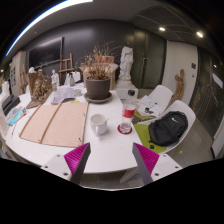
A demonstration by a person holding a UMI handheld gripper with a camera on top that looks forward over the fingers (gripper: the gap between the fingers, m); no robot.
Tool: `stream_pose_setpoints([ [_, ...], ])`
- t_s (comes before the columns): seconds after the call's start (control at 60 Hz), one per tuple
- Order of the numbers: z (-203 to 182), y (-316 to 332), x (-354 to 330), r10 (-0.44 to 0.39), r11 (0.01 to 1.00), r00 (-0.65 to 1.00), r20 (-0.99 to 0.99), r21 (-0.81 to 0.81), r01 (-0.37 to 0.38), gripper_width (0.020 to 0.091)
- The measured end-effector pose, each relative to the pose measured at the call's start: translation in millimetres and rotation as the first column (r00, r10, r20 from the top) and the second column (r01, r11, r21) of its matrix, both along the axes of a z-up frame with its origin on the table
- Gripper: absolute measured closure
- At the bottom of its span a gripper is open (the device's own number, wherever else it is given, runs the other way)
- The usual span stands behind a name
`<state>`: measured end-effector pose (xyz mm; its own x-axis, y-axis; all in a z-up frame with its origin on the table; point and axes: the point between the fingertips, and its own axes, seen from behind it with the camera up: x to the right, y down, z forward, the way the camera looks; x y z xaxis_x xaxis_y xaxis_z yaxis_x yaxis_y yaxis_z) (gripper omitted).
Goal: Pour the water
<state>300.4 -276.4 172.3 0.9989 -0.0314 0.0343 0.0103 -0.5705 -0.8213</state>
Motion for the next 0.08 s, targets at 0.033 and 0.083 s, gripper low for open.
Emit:
stream_pose_setpoints([
  [0.033,1.6,1.4,0.2,0.004,1.000,1.000,0.005,0.005,-0.004,0.0246],
  [0.083,2.7,2.2,-0.9,0.006,1.000,1.000,0.016,0.004,-0.006,0.0250],
])
